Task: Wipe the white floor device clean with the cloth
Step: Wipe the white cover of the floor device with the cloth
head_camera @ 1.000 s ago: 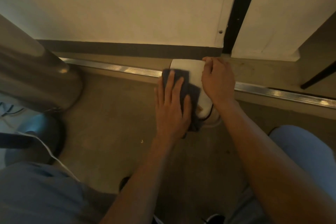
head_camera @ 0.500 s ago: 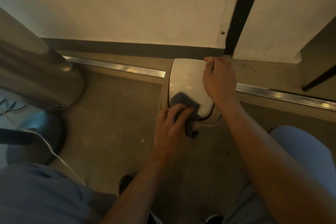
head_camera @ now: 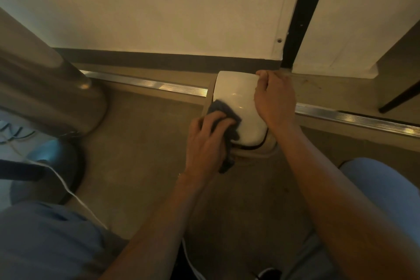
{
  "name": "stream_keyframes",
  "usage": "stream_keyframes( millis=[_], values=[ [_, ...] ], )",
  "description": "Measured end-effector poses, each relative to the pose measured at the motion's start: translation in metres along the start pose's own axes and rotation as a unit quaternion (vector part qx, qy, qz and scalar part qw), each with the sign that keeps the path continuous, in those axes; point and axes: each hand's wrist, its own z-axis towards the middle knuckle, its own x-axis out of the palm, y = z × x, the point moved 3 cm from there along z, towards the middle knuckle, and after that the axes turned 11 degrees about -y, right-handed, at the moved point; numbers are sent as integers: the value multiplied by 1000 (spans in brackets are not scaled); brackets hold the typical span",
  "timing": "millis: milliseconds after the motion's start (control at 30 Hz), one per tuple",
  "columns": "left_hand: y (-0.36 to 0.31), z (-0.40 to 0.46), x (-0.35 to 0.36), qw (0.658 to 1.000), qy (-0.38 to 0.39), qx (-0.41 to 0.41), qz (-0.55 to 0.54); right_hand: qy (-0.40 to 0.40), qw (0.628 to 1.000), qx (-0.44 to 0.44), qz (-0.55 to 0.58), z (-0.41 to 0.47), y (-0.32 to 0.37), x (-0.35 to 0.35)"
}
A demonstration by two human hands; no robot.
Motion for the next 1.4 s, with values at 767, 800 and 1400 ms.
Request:
stream_keyframes(
  millis=[767,800,1400],
  values=[
    [-17,16,3,998,-43,-34,-26,1,1000,-4,-12,0,1,2],
    [-24,14,8,998,-38,-21,-33,3,1000,-4,-12,0,1,1],
    [-4,-9,5,998,13,56,-26,-4,1000,-3,-5,-1,1,1]
  ],
)
